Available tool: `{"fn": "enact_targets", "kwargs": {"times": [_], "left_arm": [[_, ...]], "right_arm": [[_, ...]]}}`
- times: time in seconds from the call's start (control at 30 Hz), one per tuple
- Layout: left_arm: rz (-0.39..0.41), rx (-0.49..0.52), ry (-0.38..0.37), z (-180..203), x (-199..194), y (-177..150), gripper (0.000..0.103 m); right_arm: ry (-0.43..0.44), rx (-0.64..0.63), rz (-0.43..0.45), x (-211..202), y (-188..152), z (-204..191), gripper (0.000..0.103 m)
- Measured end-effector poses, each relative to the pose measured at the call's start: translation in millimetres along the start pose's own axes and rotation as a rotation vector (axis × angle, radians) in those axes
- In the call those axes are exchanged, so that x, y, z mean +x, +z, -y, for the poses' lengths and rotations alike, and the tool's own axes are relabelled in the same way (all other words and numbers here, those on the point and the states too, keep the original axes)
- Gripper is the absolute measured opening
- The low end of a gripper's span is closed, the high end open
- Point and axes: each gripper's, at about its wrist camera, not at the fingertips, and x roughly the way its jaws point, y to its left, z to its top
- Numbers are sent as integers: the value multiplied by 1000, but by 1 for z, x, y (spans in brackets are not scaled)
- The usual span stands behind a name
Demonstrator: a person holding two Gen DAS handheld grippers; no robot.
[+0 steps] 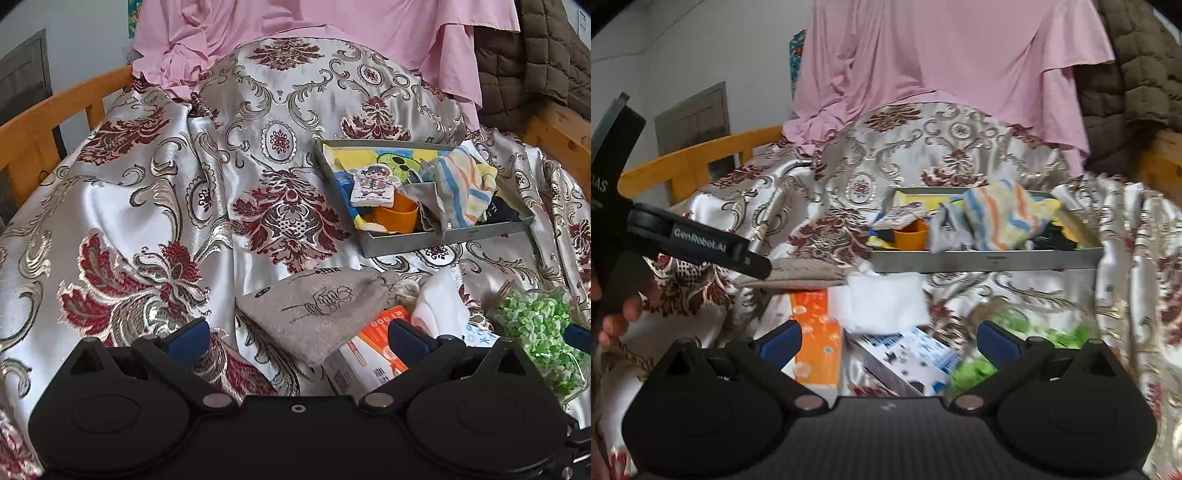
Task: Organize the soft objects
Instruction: 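Grasp the grey burlap pouch with the left gripper while the right gripper grasps the white cloth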
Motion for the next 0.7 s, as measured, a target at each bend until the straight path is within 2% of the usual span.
{"fn": "enact_targets", "kwargs": {"times": [0.1, 0.3, 0.47, 0.7], "left_arm": [[-27, -8, -39, -6, 10, 0, 102], [-72, -39, -92, -14, 28, -5, 102], [-44, -67, -146, -17, 33, -1, 102], [-71, -97, -193, -22, 49, -5, 102]], "right_arm": [[44, -30, -35, 16, 7, -4, 103], [79, -46, -84, 42, 18, -7, 103], [71, -43, -146, 66, 20, -2, 103], [45, -30, -200, 90, 18, 8, 102]]}}
